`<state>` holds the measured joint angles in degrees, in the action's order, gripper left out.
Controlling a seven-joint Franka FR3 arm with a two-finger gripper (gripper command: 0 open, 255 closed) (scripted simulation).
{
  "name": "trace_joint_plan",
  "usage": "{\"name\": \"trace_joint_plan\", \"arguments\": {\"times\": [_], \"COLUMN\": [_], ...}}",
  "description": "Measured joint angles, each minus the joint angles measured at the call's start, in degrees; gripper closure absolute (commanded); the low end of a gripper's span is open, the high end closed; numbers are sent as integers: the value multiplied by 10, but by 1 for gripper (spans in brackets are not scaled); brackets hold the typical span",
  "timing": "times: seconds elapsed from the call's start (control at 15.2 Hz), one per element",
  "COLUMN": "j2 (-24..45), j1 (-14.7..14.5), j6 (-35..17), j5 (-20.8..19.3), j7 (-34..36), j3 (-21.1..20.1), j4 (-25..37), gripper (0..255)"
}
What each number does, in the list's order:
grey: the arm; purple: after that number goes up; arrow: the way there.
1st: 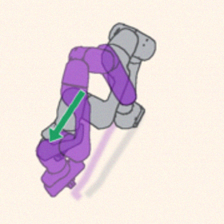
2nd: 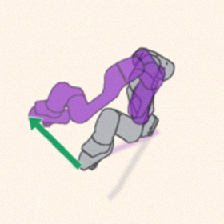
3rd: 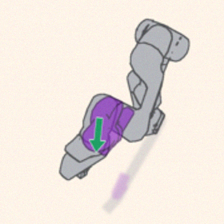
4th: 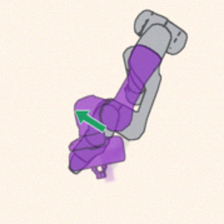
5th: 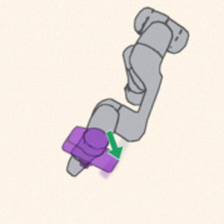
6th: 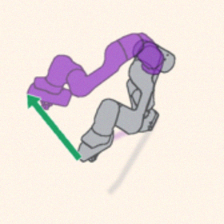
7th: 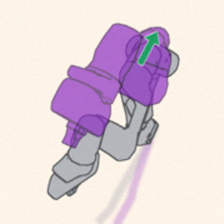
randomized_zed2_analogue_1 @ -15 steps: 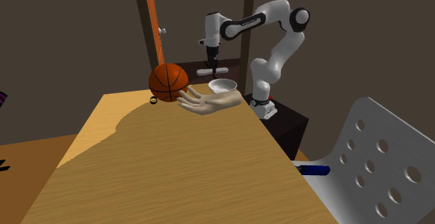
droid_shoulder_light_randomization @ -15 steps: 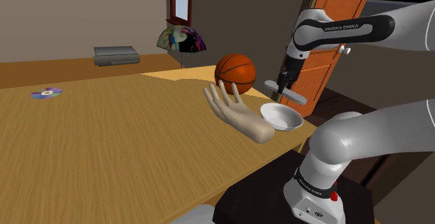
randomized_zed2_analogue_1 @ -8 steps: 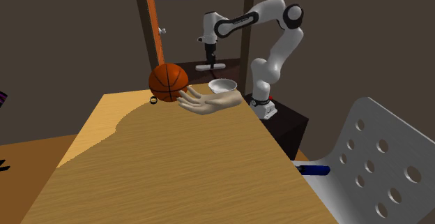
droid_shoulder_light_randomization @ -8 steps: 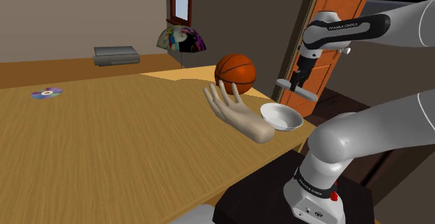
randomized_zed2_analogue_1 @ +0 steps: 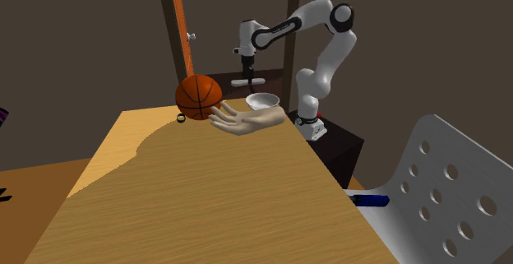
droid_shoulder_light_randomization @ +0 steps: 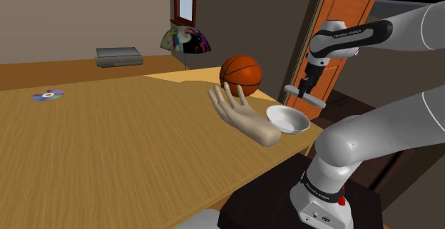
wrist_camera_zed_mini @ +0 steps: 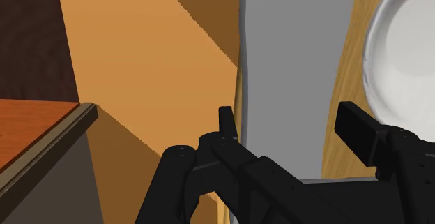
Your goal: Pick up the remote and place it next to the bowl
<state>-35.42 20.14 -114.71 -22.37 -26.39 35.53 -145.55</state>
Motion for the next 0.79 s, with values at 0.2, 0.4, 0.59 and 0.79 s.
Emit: {"name": "trace_joint_plan", "arguments": {"times": [0.2, 0.4, 0.59, 0.79], "j2": [9, 22, 36, 52], "j1": [0, -1, -3, -6], "j6": [-26, -54, -82, -111], "j5": [-4, -9, -13, -15], "j7": [2, 1, 0, 0], "j3": [8, 19, 30, 41], "j4": [-17, -33, -46, -59], "gripper": [255, 255, 255, 255]}}
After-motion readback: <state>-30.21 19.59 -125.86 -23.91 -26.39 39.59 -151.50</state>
